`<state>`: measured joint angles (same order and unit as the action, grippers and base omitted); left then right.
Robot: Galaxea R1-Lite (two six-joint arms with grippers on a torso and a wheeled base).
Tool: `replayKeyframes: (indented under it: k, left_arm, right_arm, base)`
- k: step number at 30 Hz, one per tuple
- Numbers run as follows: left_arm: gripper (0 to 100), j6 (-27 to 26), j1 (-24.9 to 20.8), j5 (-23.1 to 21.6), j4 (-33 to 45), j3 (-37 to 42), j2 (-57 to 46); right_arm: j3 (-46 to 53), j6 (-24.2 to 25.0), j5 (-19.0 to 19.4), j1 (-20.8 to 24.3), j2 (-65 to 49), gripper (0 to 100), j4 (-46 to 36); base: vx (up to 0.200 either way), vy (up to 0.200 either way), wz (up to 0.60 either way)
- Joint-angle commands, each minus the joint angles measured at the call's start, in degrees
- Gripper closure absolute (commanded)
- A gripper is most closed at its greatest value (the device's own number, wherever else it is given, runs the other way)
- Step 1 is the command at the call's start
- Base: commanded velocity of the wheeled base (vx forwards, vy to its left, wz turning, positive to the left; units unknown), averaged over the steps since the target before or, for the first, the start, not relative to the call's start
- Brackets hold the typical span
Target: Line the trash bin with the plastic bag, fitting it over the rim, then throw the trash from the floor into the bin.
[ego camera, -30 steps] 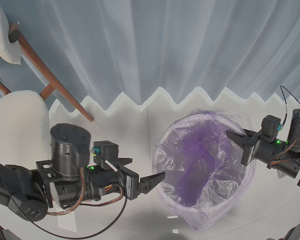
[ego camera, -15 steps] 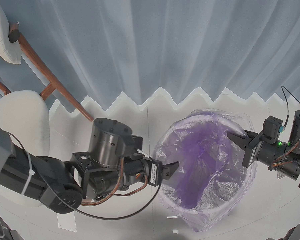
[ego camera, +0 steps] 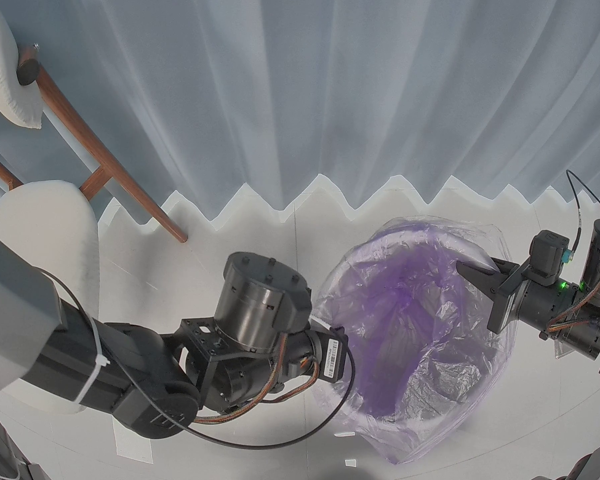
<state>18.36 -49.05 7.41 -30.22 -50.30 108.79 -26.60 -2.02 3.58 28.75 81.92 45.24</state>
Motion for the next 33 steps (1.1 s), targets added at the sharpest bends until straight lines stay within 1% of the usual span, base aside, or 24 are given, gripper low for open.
replayKeyframes:
  k: [1,3,4,5,8,14,15,17,19,20,22,26,30,33]
  left_arm:
    - [100,0.1,0.2,0.1,0.2,0.2,-0.1]
    - [100,0.4,0.1,0.1,0.2,0.2,-0.2]
    - [100,1.6,-0.3,0.1,0.2,0.2,-0.4]
    - [100,2.2,-0.3,0.3,0.2,0.2,-0.6]
    - [100,2.5,-0.9,0.8,0.3,0.5,-1.1]
    - [100,2.5,0.4,0.8,0.3,2.0,-3.2]
    - [100,2.5,1.6,0.8,0.3,2.5,-4.5]
    - [100,2.5,2.7,0.8,0.3,3.1,-5.6]
    - [100,2.5,3.2,0.8,0.3,3.4,-6.1]
    - [100,2.5,4.5,0.6,0.3,4.6,-7.5]
    - [100,2.4,4.8,0.6,0.3,5.0,-8.1]
    - [100,2.4,6.2,0.5,0.3,7.0,-10.8]
    - [100,2.4,7.7,0.5,0.3,7.8,-12.2]
    - [100,2.4,8.5,0.5,0.3,7.8,-12.8]
  right_arm:
    - [-0.6,0.1,-0.1,-0.1,-0.4,100,0.1]
    - [-0.6,0.1,-0.1,-0.1,-0.4,100,0.0]
    - [-0.2,0.2,-0.1,-0.1,-0.4,100,0.0]
    - [-0.1,0.3,-0.1,-0.1,-0.4,0,0.2]
    - [-0.6,1.3,0.1,0.0,-1.8,0,0.4]
    - [0.3,3.6,0.4,0.4,-4.5,0,0.2]
    - [1.2,5.4,0.5,1.0,-5.5,0,0.2]
    - [1.6,6.6,0.5,1.0,-6.0,0,0.2]
    - [1.8,6.9,0.5,1.0,-6.2,0,0.0]
    - [2.6,7.6,0.5,1.0,-6.7,0,-0.1]
    - [3.0,7.8,0.5,0.9,-6.7,0,0.0]
    - [3.6,12.5,0.6,1.3,-7.0,0,0.1]
    - [3.7,18.3,0.6,3.2,-7.4,0,0.2]
    - [3.7,18.9,0.5,3.2,-7.3,0,0.2]
  base:
    - [0.000,0.000,0.00]
    - [0.000,0.000,0.00]
    - [0.000,0.000,0.00]
    - [0.000,0.000,0.00]
    - [0.000,0.000,0.00]
    - [0.000,0.000,0.00]
    - [0.000,0.000,0.00]
    - [0.000,0.000,0.00]
    - [0.000,0.000,0.00]
    - [0.000,0.000,0.00]
    - [0.000,0.000,0.00]
    - [0.000,0.000,0.00]
    - [0.000,0.000,0.00]
    - [0.000,0.000,0.00]
